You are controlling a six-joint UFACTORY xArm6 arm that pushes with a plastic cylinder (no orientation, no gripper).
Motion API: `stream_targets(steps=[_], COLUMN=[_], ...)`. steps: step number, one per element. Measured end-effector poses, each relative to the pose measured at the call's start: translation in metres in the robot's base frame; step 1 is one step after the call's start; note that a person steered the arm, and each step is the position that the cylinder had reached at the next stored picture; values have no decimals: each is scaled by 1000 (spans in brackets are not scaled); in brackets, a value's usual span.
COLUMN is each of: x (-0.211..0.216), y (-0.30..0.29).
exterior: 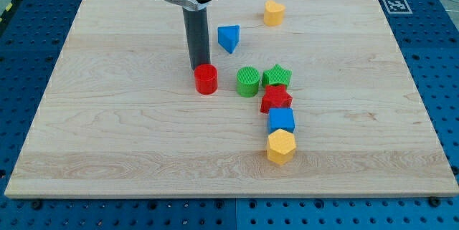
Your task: Push the red circle close to the green circle
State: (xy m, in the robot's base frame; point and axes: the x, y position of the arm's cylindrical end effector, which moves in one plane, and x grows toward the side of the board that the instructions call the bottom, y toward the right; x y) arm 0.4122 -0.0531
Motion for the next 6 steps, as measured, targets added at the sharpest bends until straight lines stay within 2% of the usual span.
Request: stream_targets(steps=[3, 4, 5, 6], x=[17, 47, 75, 84], y=[2, -43, -44, -1])
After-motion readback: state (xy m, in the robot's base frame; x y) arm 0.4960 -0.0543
